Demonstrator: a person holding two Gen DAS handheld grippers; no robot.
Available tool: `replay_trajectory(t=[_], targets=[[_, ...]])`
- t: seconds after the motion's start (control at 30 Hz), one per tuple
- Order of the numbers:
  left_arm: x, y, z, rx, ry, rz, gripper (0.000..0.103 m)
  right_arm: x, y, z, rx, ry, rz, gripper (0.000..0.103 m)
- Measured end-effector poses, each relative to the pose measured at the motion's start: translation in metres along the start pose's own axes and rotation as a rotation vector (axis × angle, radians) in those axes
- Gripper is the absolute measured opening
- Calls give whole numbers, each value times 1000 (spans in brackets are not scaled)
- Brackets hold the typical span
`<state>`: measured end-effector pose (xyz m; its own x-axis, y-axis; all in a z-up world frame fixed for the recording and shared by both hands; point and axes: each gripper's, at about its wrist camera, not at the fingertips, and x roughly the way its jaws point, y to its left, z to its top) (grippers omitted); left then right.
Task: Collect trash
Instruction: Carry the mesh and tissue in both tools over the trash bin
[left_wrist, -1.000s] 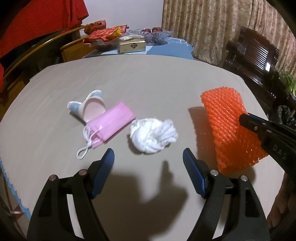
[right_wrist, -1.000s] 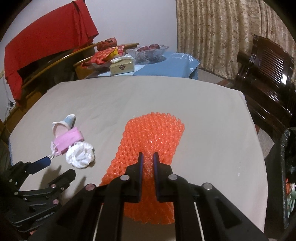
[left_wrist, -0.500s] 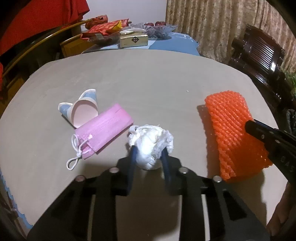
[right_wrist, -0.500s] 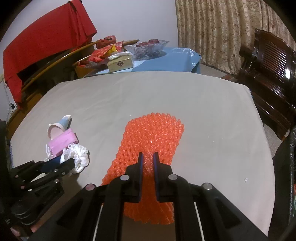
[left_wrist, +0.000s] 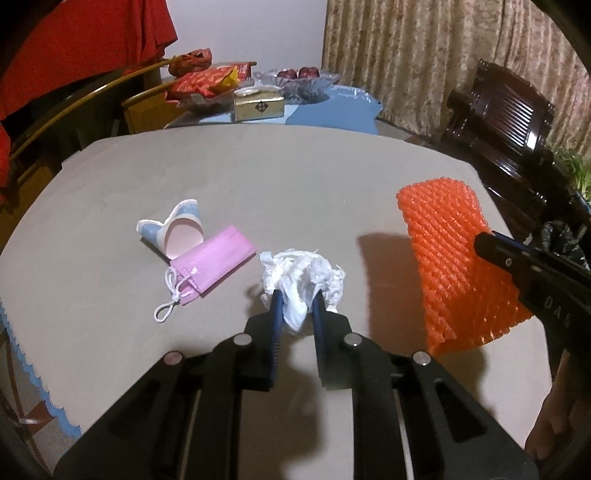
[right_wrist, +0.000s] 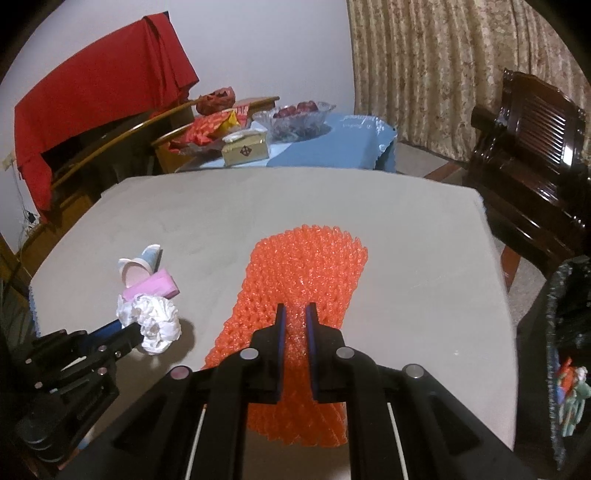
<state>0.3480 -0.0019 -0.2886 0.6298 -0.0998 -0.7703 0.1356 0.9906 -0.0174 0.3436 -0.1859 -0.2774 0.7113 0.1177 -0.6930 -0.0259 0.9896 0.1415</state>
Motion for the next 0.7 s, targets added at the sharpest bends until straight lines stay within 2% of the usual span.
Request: replay_trajectory(t=[0.3,0.7], targets=[[-38,-32,-7,20,-26,-10,15,-47,-23,-6,15,-24,-35,10],[-78,-106,-13,78,-57,-77,15,-107,-77,-19,50,-55,-100,10]])
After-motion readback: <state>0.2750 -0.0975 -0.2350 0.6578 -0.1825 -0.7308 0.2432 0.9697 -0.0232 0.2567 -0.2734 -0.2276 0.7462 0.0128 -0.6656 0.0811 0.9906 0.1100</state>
